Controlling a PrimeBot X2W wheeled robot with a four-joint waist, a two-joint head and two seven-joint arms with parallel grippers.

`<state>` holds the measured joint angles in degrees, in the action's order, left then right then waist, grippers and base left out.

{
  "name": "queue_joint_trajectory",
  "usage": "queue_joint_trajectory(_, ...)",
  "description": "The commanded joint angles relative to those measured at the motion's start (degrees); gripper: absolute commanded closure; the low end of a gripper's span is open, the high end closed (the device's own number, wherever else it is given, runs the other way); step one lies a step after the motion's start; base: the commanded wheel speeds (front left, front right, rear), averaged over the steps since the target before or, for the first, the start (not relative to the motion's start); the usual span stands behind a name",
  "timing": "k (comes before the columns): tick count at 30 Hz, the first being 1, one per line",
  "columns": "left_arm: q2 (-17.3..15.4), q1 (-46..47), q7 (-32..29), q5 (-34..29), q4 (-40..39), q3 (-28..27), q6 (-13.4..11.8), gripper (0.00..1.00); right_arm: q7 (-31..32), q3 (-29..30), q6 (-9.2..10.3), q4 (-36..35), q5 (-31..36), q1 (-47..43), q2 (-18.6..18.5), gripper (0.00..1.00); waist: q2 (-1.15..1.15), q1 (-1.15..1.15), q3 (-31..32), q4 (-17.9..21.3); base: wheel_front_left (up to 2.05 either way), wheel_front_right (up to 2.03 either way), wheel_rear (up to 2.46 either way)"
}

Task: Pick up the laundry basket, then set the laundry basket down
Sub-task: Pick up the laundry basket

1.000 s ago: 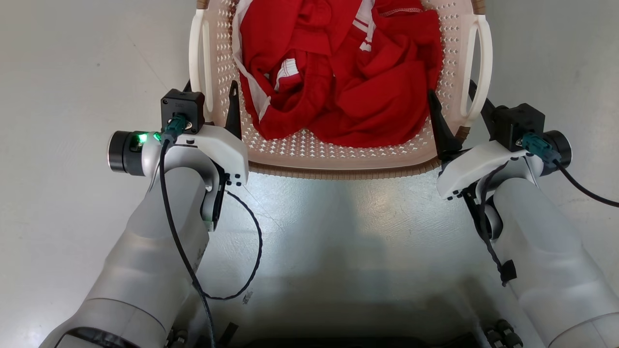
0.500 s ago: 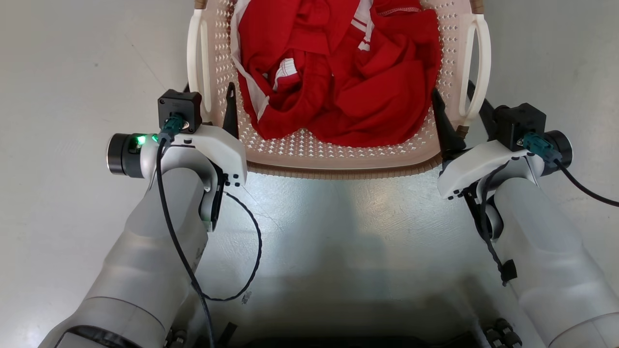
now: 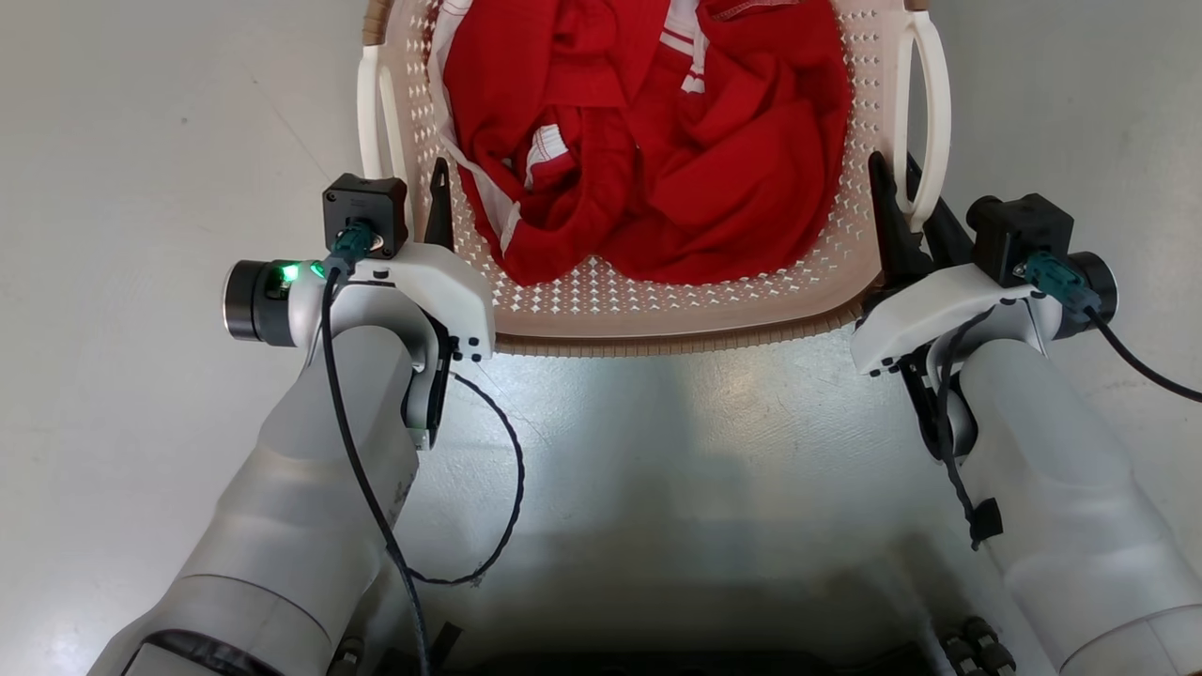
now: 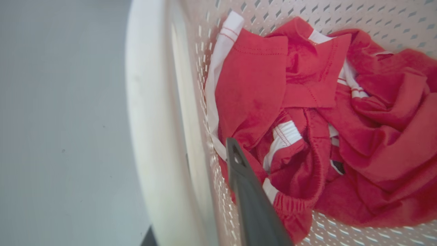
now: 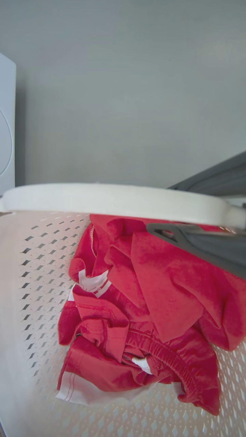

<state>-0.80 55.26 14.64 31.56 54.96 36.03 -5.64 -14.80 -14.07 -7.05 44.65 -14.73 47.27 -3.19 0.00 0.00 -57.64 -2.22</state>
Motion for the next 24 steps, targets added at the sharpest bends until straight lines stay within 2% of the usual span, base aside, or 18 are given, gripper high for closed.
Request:
queue_joint_trajectory(1, -2.08, 0.10, 0.36, -0.38, -0.83, -0.21, -0.47, 1.00, -0.20, -1.32, -0.44, 0.34, 0.74, -2.50, 0.31, 1.00, 0.00, 0.00, 0.15, -0.08, 0.00, 0.00, 0.00)
queue_joint_trajectory(24, -2.08, -1.79, 0.36, 0.47, 3.74, 2.28, 1.28, 1.00, -0.20, -6.44, -0.44, 3.67, -2.79, -5.77, 0.31, 1.00, 0.00, 0.00, 6.36, 1.01, 0.00, 0.00, 0.00)
